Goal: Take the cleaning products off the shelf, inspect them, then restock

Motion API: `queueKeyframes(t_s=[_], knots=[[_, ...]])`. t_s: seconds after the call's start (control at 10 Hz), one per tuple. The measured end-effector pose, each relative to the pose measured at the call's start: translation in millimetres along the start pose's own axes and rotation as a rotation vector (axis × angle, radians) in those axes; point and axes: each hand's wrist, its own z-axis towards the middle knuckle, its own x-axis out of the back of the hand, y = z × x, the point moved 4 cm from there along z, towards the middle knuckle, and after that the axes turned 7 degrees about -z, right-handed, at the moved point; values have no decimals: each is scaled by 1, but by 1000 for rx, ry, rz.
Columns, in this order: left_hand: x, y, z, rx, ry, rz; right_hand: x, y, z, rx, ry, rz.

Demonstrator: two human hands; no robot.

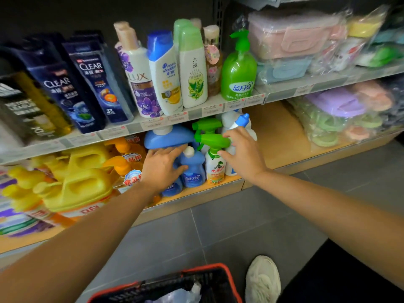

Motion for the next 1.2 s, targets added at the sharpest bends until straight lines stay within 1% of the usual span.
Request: queueKeyframes(t_s=[0.1, 0.2, 0.4, 0.6, 0.7, 0.8, 0.9, 1.0, 1.1, 1.2], knots=[[-5, -3, 0, 97, -7, -106, -5, -13, 14, 86, -167, -125], [-10, -1, 4, 194, 30, -145, -14, -13, 27, 76, -267, -218], [-12, 1, 9, 257, 79, -85, -22, -14, 42, 79, -225, -248], [-13, 8, 7, 339, 138, -62, -24, -6, 39, 97, -170, -205], [-12, 9, 8, 350, 102, -80, -26, -6, 33, 70, -195, -192], [-2, 7, 2, 269, 27, -69, -26, -10, 27, 57, -251, -212], [20, 4, -13, 197, -30, -167, -23, -14, 23, 31, -352, -225], [52, -1, -34, 170, -65, -281, -14, -18, 18, -30, -453, -213], [85, -11, -61, 189, -99, -273, -4, -30, 12, -50, -476, -188], [124, -22, -89, 218, -132, -247, 15, -58, 11, 5, -419, -154]])
